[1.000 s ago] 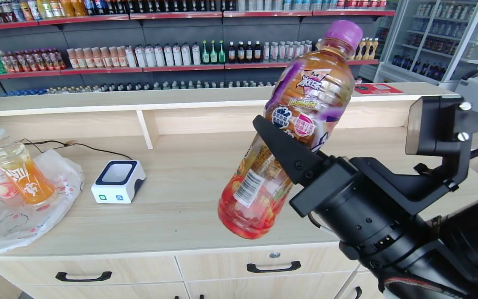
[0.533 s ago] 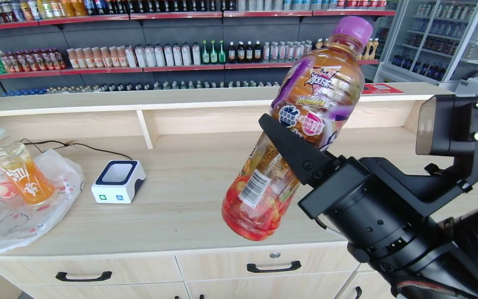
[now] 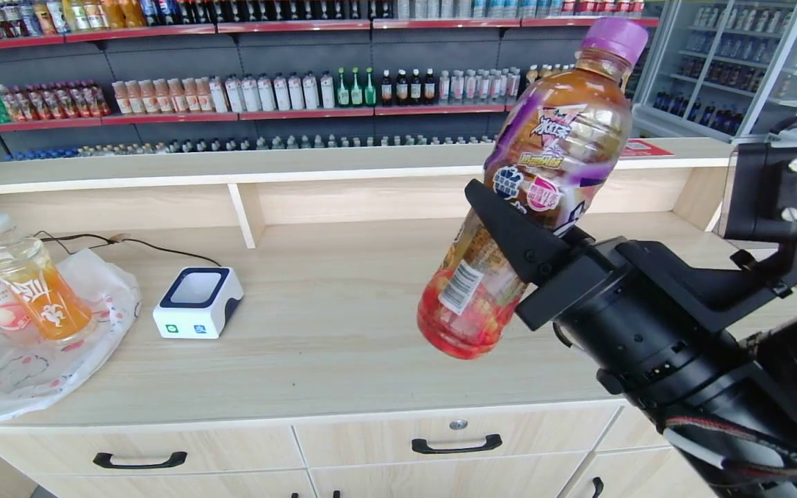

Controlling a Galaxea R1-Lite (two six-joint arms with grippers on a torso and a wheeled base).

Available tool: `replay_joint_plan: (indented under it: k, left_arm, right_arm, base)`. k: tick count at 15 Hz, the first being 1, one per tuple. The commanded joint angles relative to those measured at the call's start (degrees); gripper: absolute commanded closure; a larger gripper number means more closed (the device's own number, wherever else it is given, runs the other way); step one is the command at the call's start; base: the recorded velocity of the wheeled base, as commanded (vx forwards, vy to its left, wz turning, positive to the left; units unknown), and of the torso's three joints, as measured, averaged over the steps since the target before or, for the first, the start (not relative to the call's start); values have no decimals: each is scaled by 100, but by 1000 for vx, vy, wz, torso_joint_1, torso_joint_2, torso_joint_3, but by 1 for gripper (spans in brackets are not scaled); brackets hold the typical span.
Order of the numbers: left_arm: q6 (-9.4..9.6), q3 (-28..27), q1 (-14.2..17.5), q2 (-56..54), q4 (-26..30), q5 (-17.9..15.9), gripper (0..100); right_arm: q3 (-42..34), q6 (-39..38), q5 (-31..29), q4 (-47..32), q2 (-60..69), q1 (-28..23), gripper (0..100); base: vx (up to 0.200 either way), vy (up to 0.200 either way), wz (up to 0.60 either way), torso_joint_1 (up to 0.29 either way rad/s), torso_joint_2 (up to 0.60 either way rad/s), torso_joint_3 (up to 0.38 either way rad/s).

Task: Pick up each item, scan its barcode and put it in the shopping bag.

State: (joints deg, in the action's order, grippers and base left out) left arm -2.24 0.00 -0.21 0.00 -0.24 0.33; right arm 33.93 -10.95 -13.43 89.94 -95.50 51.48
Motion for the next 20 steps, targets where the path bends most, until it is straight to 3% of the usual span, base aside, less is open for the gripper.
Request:
replay_joint_plan:
  k: [1,4,9,16,20]
  left_arm:
    - [-4,0,3,9,-2,2,0]
    - [-4,0,3,9,-2,2,0]
    - [-4,0,3,9,-2,2,0]
    - [-13,0,3,9,-2,2,0]
    - [-13,0,3,9,-2,2,0]
  right_arm:
    - [-53,400,192,6,-74,-780,100]
    - [-615,1394,341,6,-100,-1571,100]
    - [-756,1323,333,6,-109,-1896,100]
    - [-615,1147,333,6,-223,-1984,100]
    - [-554,1077,333,6,-338,-1975,100]
  base:
    - [0,0,0,0,0,0]
    - [0,0,0,0,0,0]
    - [0,0,0,0,0,0]
    - [0,0,0,0,0,0]
    - [0,200,0,0,1,5]
